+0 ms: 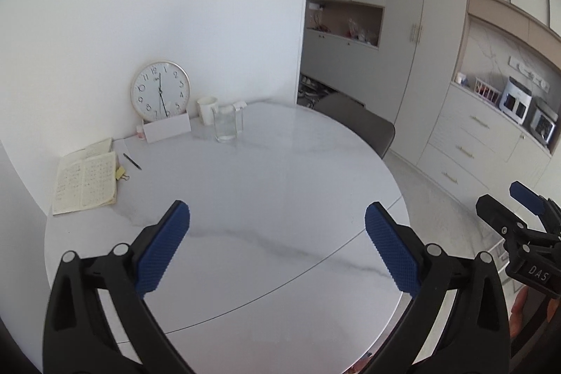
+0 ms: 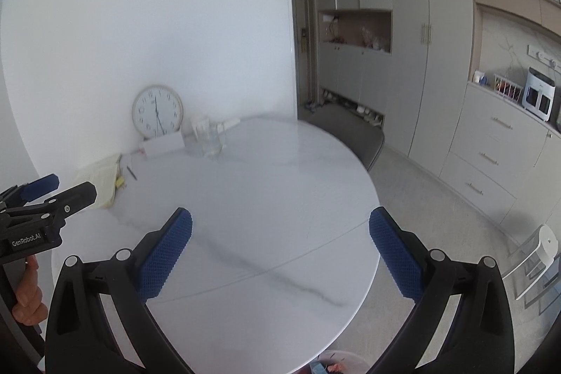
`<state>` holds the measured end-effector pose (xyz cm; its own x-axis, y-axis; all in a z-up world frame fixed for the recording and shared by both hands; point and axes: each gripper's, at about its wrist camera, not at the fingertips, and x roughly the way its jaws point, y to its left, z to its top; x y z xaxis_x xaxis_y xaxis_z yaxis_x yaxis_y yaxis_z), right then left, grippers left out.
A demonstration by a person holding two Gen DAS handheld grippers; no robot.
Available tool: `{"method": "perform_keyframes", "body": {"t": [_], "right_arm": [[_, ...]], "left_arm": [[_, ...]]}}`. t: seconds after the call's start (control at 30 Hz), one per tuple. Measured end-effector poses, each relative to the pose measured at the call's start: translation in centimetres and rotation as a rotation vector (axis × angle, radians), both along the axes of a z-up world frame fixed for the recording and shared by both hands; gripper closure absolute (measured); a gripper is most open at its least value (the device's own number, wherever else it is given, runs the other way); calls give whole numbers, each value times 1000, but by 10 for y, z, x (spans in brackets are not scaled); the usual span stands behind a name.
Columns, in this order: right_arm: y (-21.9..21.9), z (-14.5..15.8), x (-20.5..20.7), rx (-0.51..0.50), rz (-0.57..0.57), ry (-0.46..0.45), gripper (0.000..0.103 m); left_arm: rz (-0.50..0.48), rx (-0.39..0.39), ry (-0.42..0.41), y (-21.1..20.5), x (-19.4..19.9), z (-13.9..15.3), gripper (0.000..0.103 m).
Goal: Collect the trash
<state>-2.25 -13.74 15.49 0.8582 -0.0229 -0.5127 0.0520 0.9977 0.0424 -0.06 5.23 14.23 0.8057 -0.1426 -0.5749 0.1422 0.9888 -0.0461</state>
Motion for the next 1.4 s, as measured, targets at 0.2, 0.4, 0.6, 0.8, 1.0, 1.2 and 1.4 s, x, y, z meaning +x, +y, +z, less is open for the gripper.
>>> {"method": "perform_keyframes", "body": {"t": [0.2,0.4,0.6,0.8,1.0,1.2,1.4], "right_arm": [[1,4,-5,34,20,-18,2],[8,-8,-6,48,45,21,2],[22,-24,-1,34,73,85,2],[34,-34,6,25,98,125,2],[36,-33,9,24,104,127,2],[35,-35,10,26,99,136,2],[37,-38,11,23,99,147,2]], "left_arm": [[89,41,-5,1,-8,7,7],[146,59,68,15,-7,-11,7],[190,43,150,31,-7,-34,7],[216,32,182,41,-5,-43,7],[219,34,174,41,-5,-42,7],[218,34,185,42,0,-44,7],[215,40,189,41,3,-45,7]]}}
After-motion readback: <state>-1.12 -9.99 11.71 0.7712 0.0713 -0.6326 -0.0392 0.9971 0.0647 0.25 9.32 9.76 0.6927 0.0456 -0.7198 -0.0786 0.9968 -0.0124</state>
